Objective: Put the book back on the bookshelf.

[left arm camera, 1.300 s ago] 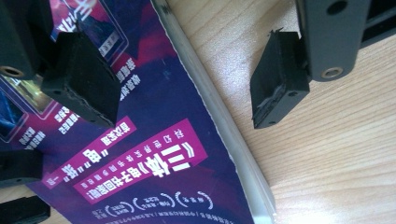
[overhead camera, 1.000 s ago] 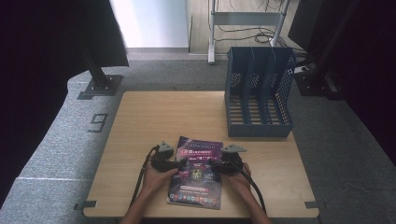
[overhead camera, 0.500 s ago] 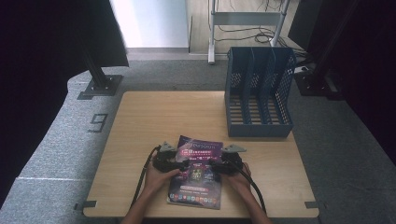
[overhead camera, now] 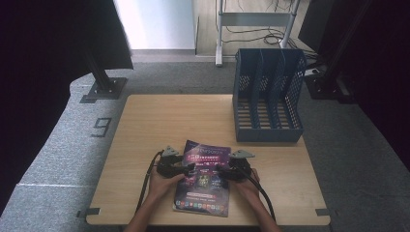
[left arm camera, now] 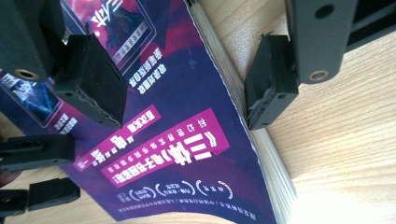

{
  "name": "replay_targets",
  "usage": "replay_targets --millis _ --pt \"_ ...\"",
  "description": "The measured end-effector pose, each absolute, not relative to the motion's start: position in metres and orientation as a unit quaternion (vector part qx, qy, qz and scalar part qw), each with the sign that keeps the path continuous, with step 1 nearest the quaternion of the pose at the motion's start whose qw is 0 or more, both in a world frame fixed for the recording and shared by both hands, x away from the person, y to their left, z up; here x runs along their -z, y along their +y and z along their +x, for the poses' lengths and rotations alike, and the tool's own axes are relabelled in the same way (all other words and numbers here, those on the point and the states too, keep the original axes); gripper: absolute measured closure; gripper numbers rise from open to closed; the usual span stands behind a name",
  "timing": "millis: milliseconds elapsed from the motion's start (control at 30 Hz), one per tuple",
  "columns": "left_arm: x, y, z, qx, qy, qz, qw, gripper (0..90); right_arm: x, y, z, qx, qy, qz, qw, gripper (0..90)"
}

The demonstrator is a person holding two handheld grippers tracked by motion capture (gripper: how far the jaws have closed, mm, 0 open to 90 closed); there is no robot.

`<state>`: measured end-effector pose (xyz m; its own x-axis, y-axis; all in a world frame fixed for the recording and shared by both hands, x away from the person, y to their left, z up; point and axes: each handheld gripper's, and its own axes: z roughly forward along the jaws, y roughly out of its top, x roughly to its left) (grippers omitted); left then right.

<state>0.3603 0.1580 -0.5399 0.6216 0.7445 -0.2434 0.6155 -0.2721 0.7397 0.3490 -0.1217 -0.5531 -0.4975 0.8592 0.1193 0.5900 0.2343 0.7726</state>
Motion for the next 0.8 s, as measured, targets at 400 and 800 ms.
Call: replay_targets --millis 400,800 --pt "0.5310 0.1647 0.3605 -0.041 0.410 0.786 0.461 32.8 0.5531 -0.1218 0.3491 -0.400 0.767 0.473 0.168 29.4" --pt "0.5326 0.1572 0.3601 -0.024 0.393 0.799 0.455 33.8 0.5532 -0.1219 0.3491 -0.400 0.767 0.473 0.168 29.4"
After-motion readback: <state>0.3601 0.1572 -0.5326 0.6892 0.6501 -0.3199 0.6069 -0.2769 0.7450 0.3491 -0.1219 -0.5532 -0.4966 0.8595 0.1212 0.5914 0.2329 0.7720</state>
